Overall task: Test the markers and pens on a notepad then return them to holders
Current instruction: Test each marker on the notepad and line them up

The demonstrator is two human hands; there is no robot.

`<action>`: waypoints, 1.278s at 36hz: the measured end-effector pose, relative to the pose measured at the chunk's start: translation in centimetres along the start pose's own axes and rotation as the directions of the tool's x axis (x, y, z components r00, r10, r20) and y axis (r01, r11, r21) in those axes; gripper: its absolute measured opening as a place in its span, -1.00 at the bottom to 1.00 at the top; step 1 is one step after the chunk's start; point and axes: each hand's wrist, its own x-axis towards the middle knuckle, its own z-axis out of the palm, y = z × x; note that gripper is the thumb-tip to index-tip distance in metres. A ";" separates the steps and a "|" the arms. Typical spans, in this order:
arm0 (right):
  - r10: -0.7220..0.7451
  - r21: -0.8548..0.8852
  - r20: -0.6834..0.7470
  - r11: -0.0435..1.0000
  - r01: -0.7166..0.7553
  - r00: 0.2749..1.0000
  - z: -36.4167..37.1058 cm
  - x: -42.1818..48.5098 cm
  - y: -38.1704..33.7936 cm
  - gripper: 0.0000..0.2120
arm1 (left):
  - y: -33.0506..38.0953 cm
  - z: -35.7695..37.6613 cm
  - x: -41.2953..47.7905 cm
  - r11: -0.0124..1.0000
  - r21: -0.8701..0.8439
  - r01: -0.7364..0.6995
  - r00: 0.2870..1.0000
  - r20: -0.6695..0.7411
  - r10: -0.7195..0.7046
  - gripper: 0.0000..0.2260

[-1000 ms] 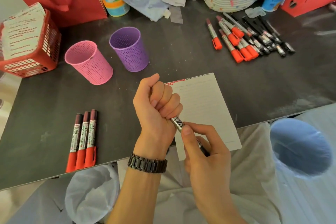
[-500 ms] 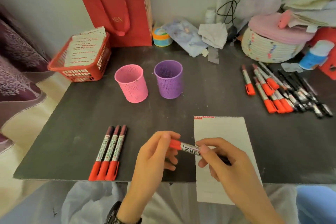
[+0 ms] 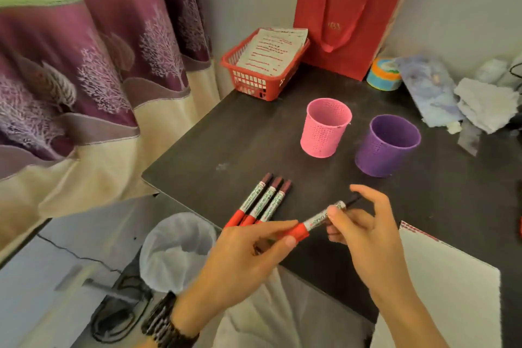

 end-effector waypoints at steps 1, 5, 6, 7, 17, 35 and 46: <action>0.002 -0.028 0.014 1.000 -0.001 1.000 0.4 0.5 0.2 -0.59 | -0.1 -0.7 0.4 0.998 0.061 -0.024 1.000 -0.005 0.024 -0.82; 0.016 -0.197 0.104 0.980 0.005 0.994 1.5 2.2 1.2 -0.54 | -1.3 -4.1 3.4 0.983 0.166 -0.075 0.980 -0.167 0.103 -0.76; 0.020 -0.250 0.128 0.968 0.013 0.992 1.8 2.5 1.4 -0.52 | -1.8 -4.9 4.4 0.976 0.208 -0.070 0.968 -0.221 0.116 -0.77; 0.025 -0.305 0.145 0.952 0.021 0.989 2.1 2.7 1.6 -0.51 | -2.4 -5.6 5.6 0.965 0.255 -0.052 0.955 -0.268 0.123 -0.79; 0.104 -0.473 0.187 0.881 -0.003 0.977 3.9 3.8 2.0 -0.41 | -8.9 -6.7 12.6 0.723 0.680 0.122 0.978 -0.205 0.028 -0.56; 0.110 -0.500 0.166 0.866 -0.012 0.980 5.3 4.1 2.5 -0.40 | -9.6 -6.4 12.9 0.713 0.689 0.132 0.976 -0.216 0.028 -0.54; 0.127 -0.517 0.151 0.856 -0.032 0.980 5.8 3.8 2.2 -0.39 | -9.3 -6.5 12.8 0.714 0.687 0.135 0.976 -0.216 0.023 -0.55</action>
